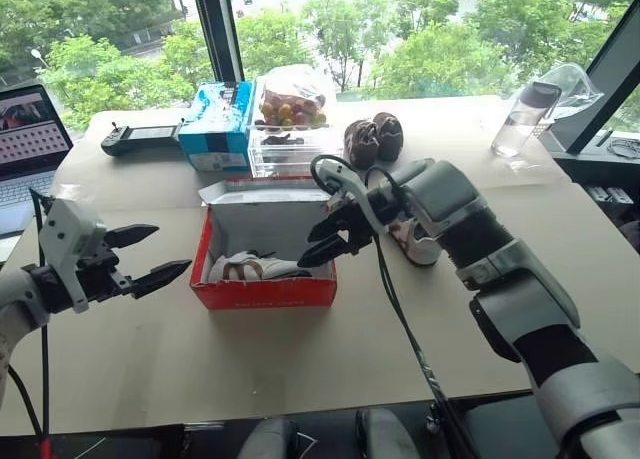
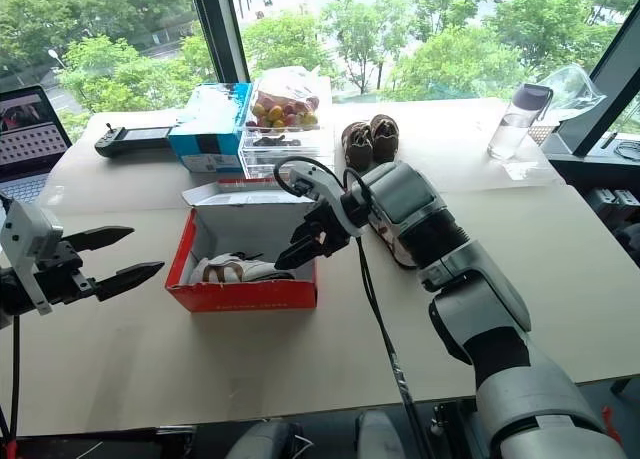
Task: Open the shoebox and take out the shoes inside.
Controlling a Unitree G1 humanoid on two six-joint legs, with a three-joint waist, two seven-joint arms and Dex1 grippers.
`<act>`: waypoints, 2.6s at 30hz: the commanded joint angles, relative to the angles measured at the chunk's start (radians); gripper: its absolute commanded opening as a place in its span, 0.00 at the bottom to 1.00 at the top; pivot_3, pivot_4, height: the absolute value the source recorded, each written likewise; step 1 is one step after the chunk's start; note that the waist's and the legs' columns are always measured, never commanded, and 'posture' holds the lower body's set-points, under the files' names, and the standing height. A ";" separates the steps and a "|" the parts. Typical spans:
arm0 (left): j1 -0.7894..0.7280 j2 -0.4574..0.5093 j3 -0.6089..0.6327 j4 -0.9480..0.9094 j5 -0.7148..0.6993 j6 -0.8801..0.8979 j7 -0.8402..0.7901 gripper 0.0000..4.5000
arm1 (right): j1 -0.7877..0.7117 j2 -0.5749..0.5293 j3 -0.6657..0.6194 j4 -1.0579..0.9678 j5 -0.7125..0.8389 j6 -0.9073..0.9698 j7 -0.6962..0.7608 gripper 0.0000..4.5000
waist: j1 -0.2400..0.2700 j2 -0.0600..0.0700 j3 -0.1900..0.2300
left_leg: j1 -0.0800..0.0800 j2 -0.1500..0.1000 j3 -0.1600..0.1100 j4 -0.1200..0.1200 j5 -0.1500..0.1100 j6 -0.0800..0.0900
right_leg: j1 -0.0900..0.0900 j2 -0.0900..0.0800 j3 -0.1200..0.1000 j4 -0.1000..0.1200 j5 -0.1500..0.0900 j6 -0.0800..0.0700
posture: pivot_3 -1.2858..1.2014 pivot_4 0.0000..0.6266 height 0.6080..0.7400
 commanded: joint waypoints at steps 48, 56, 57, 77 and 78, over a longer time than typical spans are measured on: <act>0.064 -0.005 0.097 -0.089 -0.001 -0.006 0.061 1.00 | 0.172 0.095 0.053 -0.094 -0.228 -0.417 -0.134 0.98 | -0.001 -0.002 -0.002 | 0.005 0.001 0.000 -0.001 0.000 -0.001 | 0.003 0.001 0.000 0.000 0.000 -0.001 | 0.52 0.24 1.00; 0.056 -0.002 0.091 -0.072 0.005 -0.015 0.059 1.00 | 0.173 0.090 0.049 -0.125 -0.207 -0.392 -0.047 0.98 | 0.001 -0.002 -0.002 | 0.007 0.001 0.001 -0.001 0.000 0.000 | 0.004 0.001 0.000 0.000 0.000 -0.001 | 0.52 0.24 1.00; 0.055 -0.002 0.090 -0.071 0.005 -0.015 0.058 1.00 | 0.172 0.090 0.048 -0.126 -0.207 -0.391 -0.043 0.98 | 0.001 -0.002 -0.002 | 0.006 0.001 0.001 -0.001 0.000 0.000 | 0.004 0.001 0.000 0.000 0.000 -0.001 | 0.52 0.24 1.00; 0.059 -0.012 0.080 -0.077 0.009 -0.017 0.067 1.00 | 0.073 0.140 -0.062 -0.153 -0.039 -0.081 0.017 0.98 | 0.001 -0.002 -0.002 | 0.004 0.001 0.001 -0.001 0.000 0.000 | 0.002 0.001 0.000 0.000 0.000 -0.001 | 0.52 0.24 1.00; 0.059 -0.011 0.080 -0.077 0.011 -0.018 0.066 1.00 | 0.074 0.139 -0.058 -0.158 -0.039 -0.081 0.015 0.98 | 0.001 -0.002 -0.002 | 0.004 0.001 0.000 -0.001 0.000 0.000 | 0.002 0.001 0.000 0.000 0.000 -0.001 | 0.52 0.24 1.00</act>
